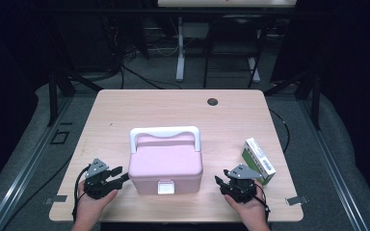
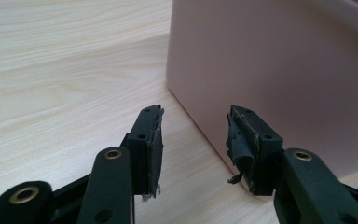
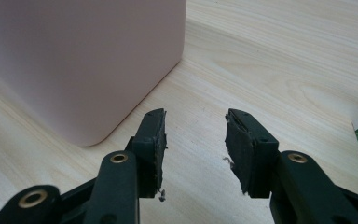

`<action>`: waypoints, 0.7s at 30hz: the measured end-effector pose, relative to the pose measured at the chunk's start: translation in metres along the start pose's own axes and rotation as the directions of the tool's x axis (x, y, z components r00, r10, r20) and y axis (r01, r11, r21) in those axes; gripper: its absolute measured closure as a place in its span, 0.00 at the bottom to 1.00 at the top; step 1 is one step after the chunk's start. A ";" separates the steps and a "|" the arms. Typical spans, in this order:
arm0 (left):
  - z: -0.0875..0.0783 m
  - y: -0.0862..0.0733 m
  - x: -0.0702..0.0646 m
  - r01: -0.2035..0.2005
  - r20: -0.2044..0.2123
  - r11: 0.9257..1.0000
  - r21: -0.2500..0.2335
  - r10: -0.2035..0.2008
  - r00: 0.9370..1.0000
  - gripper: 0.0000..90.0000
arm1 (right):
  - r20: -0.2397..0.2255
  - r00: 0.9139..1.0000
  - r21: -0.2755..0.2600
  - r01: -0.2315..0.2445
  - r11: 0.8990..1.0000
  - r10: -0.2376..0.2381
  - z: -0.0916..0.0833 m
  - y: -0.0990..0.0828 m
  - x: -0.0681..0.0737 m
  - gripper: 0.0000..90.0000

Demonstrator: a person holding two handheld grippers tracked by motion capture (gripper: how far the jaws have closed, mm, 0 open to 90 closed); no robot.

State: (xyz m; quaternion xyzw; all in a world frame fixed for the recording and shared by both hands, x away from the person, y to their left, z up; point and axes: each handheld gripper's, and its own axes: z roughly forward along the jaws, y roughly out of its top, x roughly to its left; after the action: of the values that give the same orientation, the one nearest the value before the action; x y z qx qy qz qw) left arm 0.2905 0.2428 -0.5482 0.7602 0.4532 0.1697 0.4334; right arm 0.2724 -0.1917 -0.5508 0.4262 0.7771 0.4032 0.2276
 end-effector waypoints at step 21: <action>0.001 0.002 -0.013 0.006 0.029 0.999 -0.031 -0.005 1.000 0.80 | -0.049 0.999 -0.022 -0.009 1.000 0.008 0.005 0.007 0.009 0.74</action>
State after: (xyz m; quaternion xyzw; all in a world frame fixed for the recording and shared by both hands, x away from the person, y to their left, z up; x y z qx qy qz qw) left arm 0.2852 0.2306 -0.5454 0.7545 0.4462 0.1646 0.4523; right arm 0.2750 -0.1794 -0.5478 0.4171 0.7759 0.4232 0.2118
